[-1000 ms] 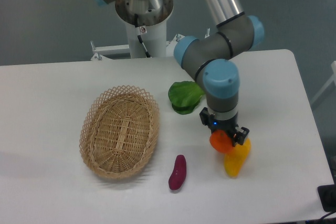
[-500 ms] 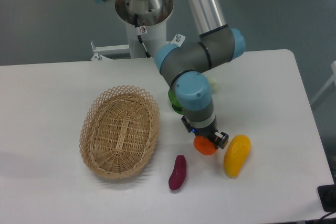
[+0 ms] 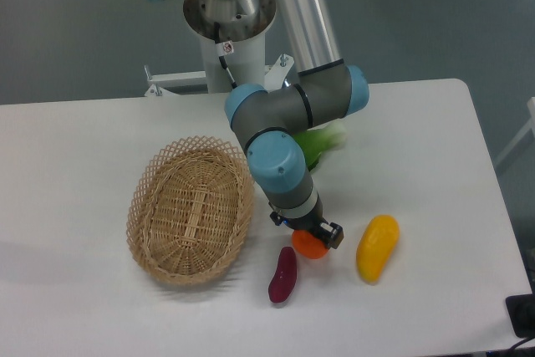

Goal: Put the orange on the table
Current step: 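Carry the orange toward the purple sweet potato and lower it, then lower the orange onto the table beside the yellow fruit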

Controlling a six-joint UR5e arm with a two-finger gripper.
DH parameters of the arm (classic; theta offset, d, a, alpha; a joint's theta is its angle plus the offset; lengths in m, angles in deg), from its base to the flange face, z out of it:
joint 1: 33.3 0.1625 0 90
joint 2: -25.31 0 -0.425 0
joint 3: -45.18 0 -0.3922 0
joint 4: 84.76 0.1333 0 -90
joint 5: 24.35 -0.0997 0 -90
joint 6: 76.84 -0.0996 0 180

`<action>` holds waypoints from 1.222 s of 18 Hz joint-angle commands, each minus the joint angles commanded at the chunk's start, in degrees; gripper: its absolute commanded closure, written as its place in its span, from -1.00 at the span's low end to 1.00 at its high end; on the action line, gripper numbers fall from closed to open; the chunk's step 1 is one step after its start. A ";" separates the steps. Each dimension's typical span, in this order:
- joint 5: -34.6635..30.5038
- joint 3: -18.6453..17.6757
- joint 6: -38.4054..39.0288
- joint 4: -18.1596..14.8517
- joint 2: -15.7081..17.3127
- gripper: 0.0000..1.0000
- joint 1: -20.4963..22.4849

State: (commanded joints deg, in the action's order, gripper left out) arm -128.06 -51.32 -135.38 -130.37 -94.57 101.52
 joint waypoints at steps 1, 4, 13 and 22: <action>0.00 0.26 0.35 0.17 0.09 -0.53 0.00; 0.09 0.70 0.88 0.53 0.26 -0.81 0.00; 1.14 1.93 3.51 0.96 1.23 -1.00 0.17; 2.55 4.57 9.93 5.80 0.09 -1.00 3.16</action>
State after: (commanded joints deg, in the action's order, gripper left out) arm -125.51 -46.76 -125.45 -124.57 -94.49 104.68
